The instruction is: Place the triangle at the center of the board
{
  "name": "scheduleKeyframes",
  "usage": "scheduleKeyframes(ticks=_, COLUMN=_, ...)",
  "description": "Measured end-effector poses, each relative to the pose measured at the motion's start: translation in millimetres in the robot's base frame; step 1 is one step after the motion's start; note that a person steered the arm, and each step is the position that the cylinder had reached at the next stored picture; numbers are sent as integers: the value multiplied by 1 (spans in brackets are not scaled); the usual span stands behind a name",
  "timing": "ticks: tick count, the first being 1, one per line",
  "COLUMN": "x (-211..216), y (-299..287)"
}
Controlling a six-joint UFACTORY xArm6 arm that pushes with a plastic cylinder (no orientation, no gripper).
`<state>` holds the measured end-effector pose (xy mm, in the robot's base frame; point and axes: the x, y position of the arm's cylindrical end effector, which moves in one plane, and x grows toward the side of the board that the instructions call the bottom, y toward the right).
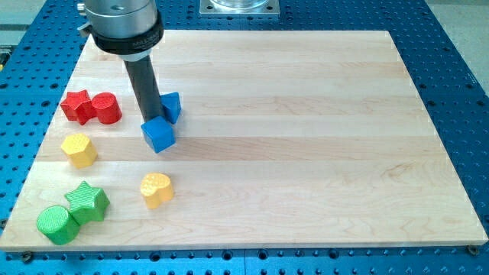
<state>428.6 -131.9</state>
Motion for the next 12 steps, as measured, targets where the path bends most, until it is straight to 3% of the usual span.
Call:
scheduleKeyframes(ticks=5, x=-61, y=13)
scheduleKeyframes(ticks=8, x=-40, y=77)
scheduleKeyframes(ticks=10, x=-46, y=37)
scheduleKeyframes(ticks=12, x=-13, y=50)
